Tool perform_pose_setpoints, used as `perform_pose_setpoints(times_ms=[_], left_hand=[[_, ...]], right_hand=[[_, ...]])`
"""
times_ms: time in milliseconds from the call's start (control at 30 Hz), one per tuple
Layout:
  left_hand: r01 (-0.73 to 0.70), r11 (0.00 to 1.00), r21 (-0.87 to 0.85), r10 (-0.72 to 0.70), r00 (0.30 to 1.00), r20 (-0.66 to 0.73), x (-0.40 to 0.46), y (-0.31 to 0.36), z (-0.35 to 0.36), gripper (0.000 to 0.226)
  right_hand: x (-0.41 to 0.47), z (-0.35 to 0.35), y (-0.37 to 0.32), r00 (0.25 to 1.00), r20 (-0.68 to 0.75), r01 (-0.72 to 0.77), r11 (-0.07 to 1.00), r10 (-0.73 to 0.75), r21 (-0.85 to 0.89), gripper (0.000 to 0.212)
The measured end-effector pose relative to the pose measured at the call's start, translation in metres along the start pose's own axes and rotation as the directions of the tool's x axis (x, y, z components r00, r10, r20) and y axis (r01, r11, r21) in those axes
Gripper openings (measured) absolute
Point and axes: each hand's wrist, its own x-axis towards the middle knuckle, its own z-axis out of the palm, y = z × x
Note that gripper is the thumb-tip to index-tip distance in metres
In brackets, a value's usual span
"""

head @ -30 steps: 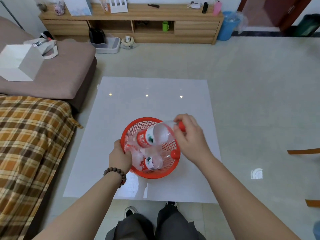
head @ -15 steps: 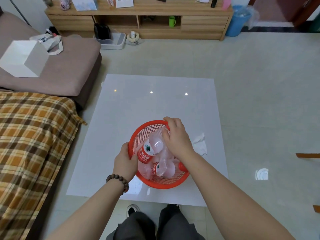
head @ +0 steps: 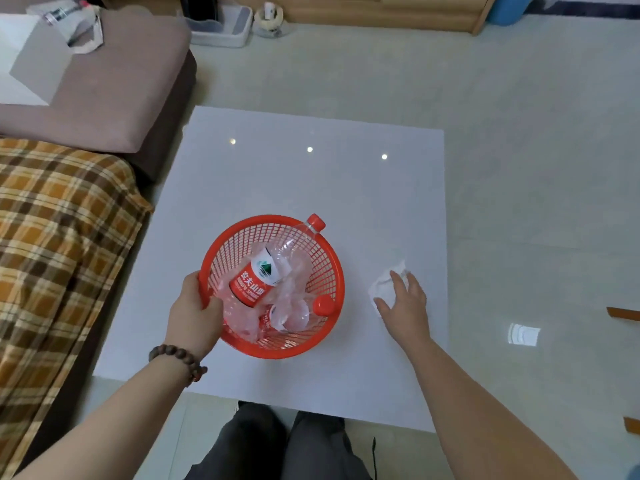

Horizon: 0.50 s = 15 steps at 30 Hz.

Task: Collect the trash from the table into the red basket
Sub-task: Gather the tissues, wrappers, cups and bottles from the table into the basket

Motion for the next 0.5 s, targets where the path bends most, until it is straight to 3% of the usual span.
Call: perform_pose_setpoints(times_ms=[200,500], left_hand=[[0.081,0.996,-0.021,-0.082,0.995,-0.053,0.01,-0.015,0.009,0.034],[0.152,0.988,-0.009,-0.153,0.985,-0.078,0.007,-0.022,0.017,0.036]], right_hand=[[0.044,0.05,0.029,0.995,0.099,-0.007,0.995,0.017,-0.096,0.065],[0.053,0.064,0.039,1.0,-0.021,0.017,0.984,-0.021,-0.176,0.016]])
